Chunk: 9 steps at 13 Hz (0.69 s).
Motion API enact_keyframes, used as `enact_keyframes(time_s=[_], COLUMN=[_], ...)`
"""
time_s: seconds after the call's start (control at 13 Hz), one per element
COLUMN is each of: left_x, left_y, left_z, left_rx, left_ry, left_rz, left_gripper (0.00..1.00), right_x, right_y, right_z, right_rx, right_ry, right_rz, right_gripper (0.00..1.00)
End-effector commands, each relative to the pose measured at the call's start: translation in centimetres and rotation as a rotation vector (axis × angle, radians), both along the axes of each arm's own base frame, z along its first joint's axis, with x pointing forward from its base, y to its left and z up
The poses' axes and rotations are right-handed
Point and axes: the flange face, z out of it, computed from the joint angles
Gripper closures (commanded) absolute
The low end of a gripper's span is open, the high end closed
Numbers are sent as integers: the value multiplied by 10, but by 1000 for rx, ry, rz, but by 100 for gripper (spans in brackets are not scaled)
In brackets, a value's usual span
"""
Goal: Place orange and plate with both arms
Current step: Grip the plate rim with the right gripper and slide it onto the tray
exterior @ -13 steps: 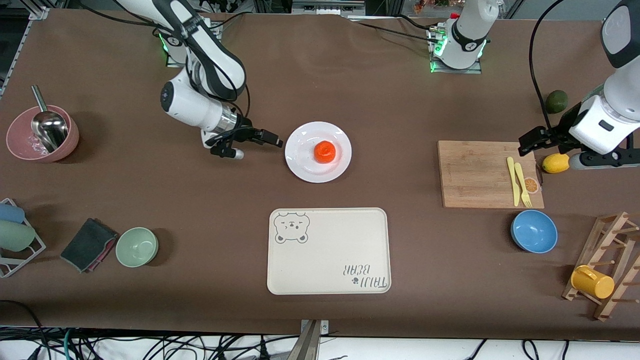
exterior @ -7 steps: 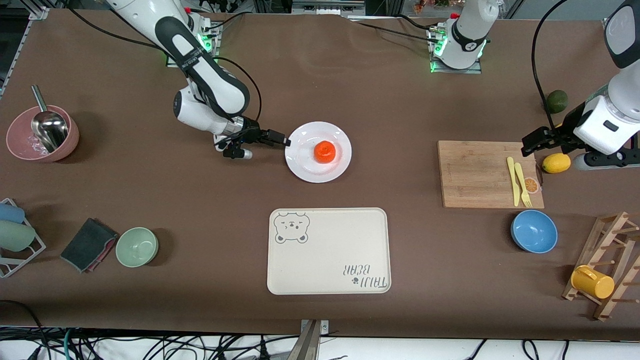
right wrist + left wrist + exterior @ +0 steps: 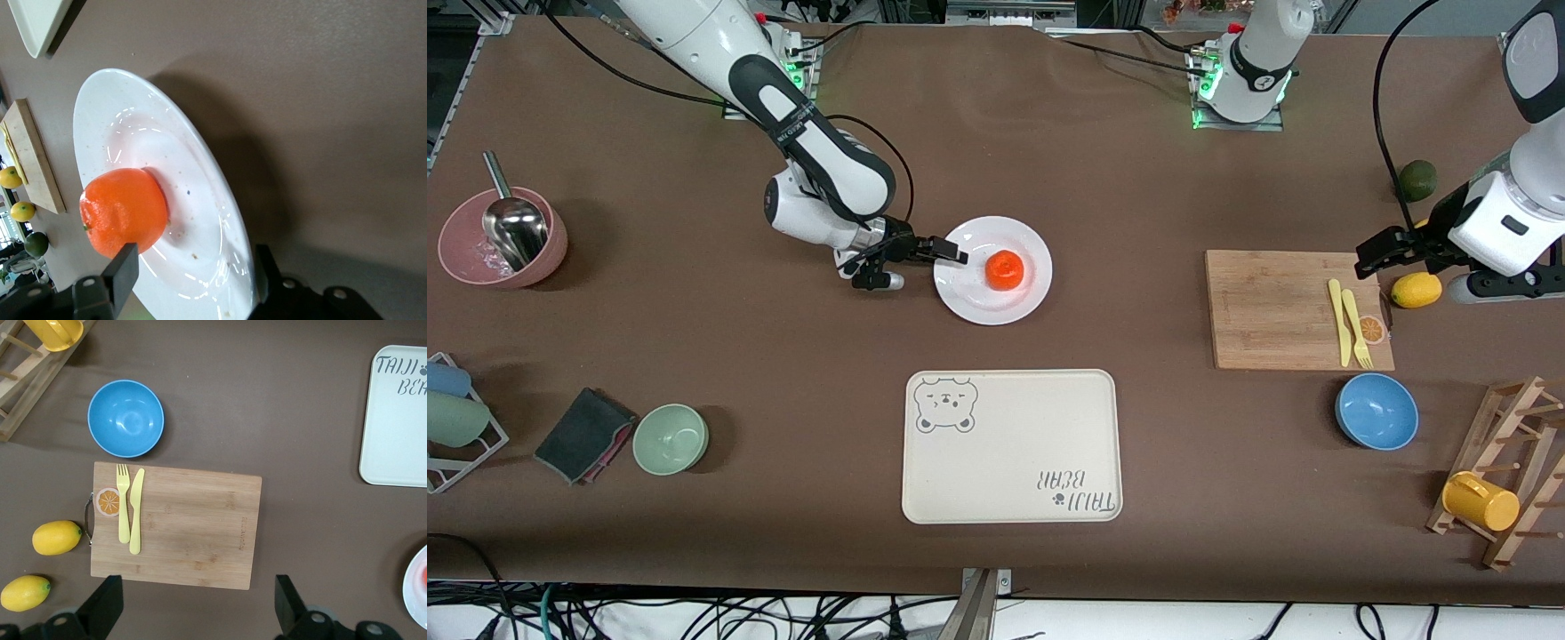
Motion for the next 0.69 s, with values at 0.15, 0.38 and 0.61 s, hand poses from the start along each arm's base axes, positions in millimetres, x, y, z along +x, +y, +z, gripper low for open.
enact_keyframes(time_s=[0.15,0.38,0.61], left_x=[5,5,5], left_y=[1,1,2], left_z=[4,4,4], left_rx=[-15,-14,-13], left_ry=[-2,-1,-1], left_rz=[-14,-14,-15], left_gripper=[0,0,0], right_x=[5,8,20], right_y=[4,0,-6], right_z=[-6,-6,-2], right_rx=[7,5,14], right_ry=[-44,-62,-116], right_rz=[24,31,44], right_gripper=[82,100,100])
